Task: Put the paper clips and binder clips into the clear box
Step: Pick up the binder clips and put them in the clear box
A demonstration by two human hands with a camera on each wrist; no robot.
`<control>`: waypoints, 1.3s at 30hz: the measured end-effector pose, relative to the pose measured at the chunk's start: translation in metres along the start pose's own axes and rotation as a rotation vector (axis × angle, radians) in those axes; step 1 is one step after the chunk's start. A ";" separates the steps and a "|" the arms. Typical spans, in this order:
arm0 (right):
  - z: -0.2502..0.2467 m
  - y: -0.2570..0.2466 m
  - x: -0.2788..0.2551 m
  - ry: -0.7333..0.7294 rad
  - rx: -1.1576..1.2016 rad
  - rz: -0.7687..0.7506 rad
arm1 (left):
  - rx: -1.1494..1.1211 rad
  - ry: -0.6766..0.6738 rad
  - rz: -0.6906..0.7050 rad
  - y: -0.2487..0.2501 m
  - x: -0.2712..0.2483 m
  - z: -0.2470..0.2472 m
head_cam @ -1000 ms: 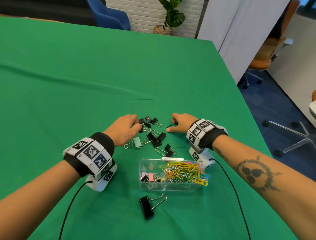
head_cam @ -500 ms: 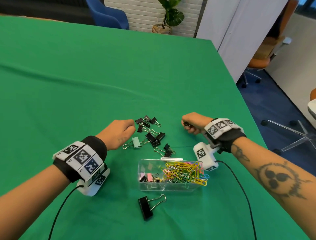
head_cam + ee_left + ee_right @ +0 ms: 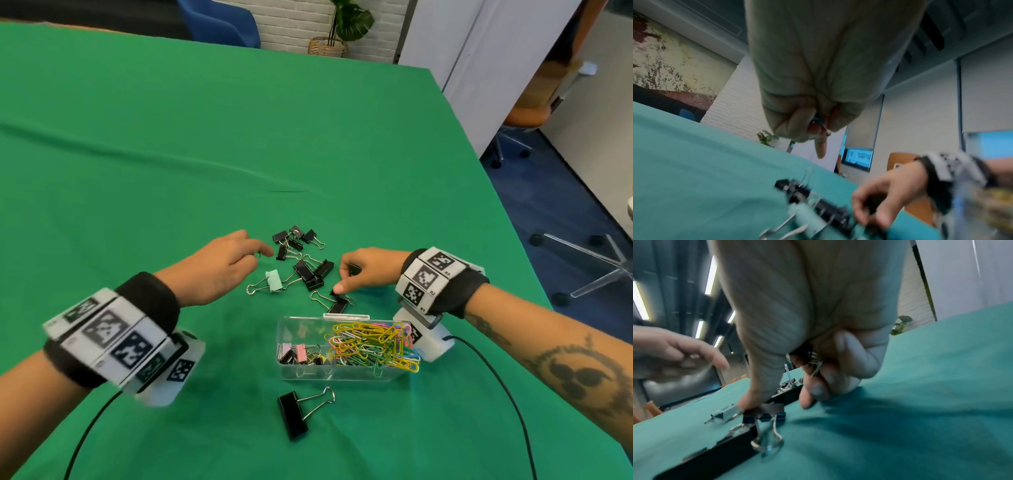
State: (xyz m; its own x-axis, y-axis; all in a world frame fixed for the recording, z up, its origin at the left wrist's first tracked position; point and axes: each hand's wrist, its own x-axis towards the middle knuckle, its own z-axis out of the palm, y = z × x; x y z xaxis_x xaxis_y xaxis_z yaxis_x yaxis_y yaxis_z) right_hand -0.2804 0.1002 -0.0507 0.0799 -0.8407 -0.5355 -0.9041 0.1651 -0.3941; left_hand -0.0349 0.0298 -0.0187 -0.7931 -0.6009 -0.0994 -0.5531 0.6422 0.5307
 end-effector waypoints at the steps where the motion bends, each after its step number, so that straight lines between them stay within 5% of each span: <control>1: 0.000 -0.002 -0.001 0.000 -0.009 -0.007 | -0.034 0.025 0.051 0.003 -0.006 -0.005; 5: -0.002 -0.009 -0.001 0.008 -0.096 -0.014 | -0.117 0.025 0.313 0.035 -0.035 -0.009; 8: -0.006 -0.013 0.002 -0.015 -0.108 -0.026 | -0.150 0.032 0.378 0.054 -0.048 0.005; 14: -0.007 -0.009 0.003 -0.019 -0.028 -0.012 | -0.225 0.113 0.353 0.067 -0.056 0.026; 19: -0.010 -0.009 0.000 0.021 0.009 -0.048 | -0.033 0.086 0.362 0.063 -0.059 0.037; 27: -0.033 -0.020 -0.017 0.044 -0.006 -0.075 | -0.231 0.249 0.291 0.041 -0.068 0.021; 31: -0.054 -0.050 -0.059 -0.006 0.062 -0.172 | -0.259 0.209 0.238 0.033 -0.074 0.028; 39: -0.011 -0.123 -0.092 -0.083 -0.333 -0.361 | -0.297 0.192 0.028 0.031 -0.081 0.051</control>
State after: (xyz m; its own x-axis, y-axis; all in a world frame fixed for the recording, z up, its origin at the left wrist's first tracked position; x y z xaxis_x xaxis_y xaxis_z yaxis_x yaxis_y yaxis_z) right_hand -0.1811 0.1517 0.0553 0.4337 -0.7675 -0.4721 -0.8964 -0.3144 -0.3125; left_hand -0.0010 0.1225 -0.0370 -0.7289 -0.6816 0.0637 -0.4114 0.5104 0.7551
